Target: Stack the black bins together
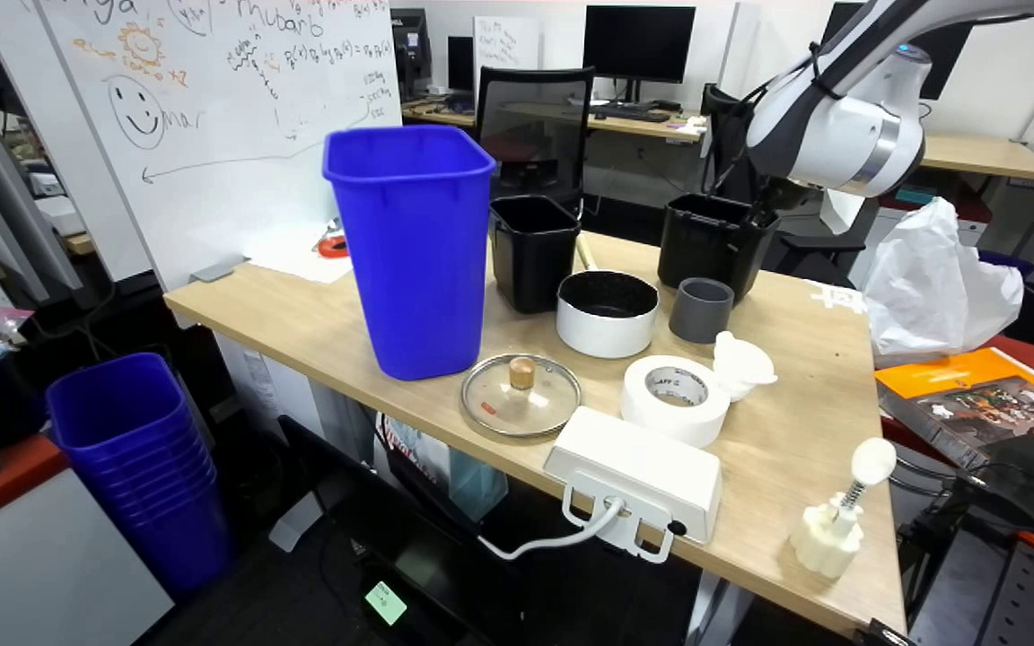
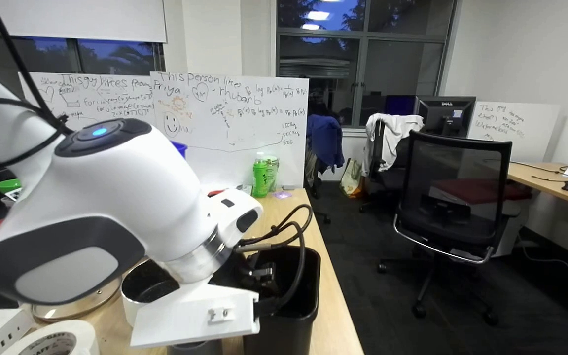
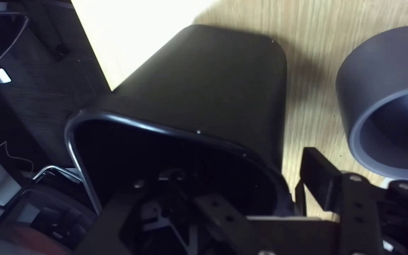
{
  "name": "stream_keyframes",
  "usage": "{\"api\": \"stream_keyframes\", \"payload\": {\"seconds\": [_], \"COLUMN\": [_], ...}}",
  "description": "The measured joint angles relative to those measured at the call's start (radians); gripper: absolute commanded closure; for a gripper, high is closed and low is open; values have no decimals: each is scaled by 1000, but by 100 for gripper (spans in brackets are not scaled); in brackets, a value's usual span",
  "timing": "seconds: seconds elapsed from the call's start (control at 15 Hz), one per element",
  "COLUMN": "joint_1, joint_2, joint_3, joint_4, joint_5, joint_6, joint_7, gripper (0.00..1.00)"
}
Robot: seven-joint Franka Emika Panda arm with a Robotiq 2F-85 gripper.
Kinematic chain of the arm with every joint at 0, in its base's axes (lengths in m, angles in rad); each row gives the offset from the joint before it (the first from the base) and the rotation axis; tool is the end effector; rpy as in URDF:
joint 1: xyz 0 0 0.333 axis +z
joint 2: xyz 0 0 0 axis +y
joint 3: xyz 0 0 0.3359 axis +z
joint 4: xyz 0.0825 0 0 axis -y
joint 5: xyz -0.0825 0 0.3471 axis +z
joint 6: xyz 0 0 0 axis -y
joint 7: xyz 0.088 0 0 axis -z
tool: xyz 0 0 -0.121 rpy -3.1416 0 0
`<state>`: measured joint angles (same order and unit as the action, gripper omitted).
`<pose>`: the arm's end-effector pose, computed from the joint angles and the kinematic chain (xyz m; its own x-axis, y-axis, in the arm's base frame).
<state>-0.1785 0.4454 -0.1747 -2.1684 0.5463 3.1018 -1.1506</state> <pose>0.5409 -0.2395 0.2775 0.8734 0.3270 0.3608 0.2143 -0.9234 0.3184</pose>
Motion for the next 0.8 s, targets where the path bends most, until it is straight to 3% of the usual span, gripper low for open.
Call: {"api": "stream_keyframes", "payload": {"seconds": [0.4, 0.53, 0.8], "joint_1": [-28, -32, -42], "joint_2": [12, 12, 12], "joint_3": [28, 29, 36], "joint_4": [14, 13, 11], "joint_5": [0, 2, 10], "joint_6": [17, 14, 13], "joint_7": [10, 29, 74], "gripper": [95, 100, 97]}}
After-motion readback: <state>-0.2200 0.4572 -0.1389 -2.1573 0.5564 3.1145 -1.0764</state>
